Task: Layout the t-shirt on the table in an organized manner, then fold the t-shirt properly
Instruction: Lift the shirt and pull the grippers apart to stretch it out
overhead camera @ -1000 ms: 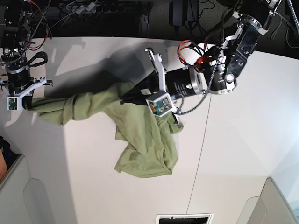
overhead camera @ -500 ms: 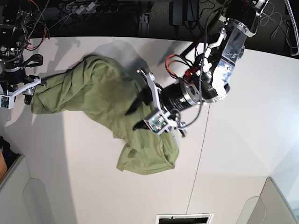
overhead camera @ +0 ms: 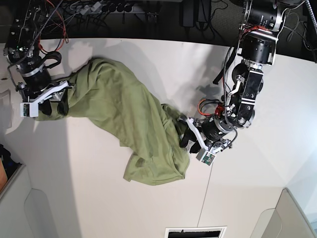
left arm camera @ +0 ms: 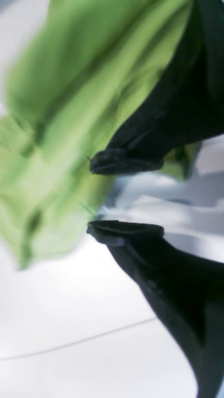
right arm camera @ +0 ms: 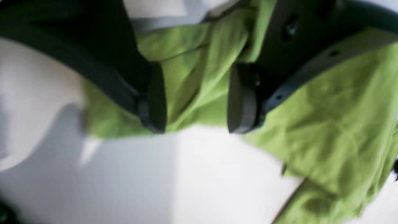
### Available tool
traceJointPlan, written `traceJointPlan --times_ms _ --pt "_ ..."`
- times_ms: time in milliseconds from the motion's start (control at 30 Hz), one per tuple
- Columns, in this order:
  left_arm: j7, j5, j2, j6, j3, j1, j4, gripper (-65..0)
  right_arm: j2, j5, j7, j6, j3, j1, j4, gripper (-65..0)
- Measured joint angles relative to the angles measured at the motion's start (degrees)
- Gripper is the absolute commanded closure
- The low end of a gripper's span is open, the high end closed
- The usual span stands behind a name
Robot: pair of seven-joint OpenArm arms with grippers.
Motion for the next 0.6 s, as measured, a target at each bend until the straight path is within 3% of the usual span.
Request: traceJointPlan --times_ms 200,267,367,467,600 --pt "-1.97 0.63 2.27 0.09 0.00 -1.42 -5.46 -27.5 -0.17 -3.08 0.55 0.11 -5.25 -0.13 -6.08 -31.0" --pt "-2.08 0.68 2.71 0.04 0.02 -1.42 -5.46 -24.0 -0.17 -3.19 0.63 0.09 -6.62 -0.09 -7.82 -30.8" --pt "-2.29 0.83 3.13 0.04 -0.07 -1.46 -5.46 -2.0 -0.20 -3.91 2.47 0.09 -7.82 -0.13 -9.70 -18.5" --pt "-2.47 2.78 3.63 -0.02 -0.07 -1.55 -5.46 0.0 -0.17 -6.54 4.07 0.09 -7.93 0.00 -10.51 0.0" --pt "-2.45 4.59 2.12 0.09 0.07 -1.62 -5.46 0.0 -0.17 -10.16 5.44 0.13 -7.78 0.02 -10.54 0.0"
